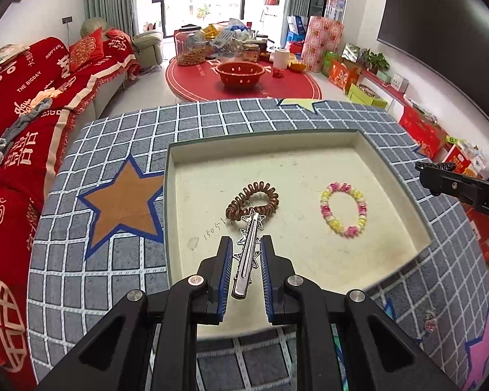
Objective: Organize jewelry
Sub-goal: 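Carry both clips to the tray while the right tool releases the black claw clip inside, then lower the silver hair clip into the tray and open the left tool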
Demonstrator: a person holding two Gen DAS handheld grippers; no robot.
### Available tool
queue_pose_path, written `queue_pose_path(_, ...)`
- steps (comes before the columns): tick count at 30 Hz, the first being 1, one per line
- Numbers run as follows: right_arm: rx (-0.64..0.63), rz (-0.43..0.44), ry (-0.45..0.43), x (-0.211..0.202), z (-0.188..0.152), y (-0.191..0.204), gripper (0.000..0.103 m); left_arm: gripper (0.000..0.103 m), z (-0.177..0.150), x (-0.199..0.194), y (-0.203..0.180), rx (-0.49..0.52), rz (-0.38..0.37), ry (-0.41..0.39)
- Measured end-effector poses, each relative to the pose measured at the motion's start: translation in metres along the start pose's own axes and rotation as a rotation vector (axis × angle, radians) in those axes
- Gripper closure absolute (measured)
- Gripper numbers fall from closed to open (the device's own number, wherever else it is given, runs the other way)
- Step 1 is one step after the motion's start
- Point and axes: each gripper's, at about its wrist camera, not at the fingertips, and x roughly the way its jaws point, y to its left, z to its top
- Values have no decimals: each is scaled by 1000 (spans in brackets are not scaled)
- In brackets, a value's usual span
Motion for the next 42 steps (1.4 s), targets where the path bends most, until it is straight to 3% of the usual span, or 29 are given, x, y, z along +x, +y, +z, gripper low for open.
queue_pose_path(10,17,-53,70,58,-9,-11,68,73,-5,36,-6,28,56,60)
queue_pose_path(21,-9,-87,112,80,-26,-10,67,72,-10,47,-18,93,125,69)
queue_pose_path(23,-24,-92,112,79,-28,-7,65,72,-10,46,-19,99,133,69)
queue_pose_path(27,-23,-83,118,78,-28,-6,48,72,-10,44,-20,86,136,70)
queue_pose_path(34,25,-33,92,62,-26,-8,29,72,-8,33,-20,76,129,51)
queue_pose_path(42,90,61,33,33,-20,-8,23,72,-8,27,-19,71,127,39)
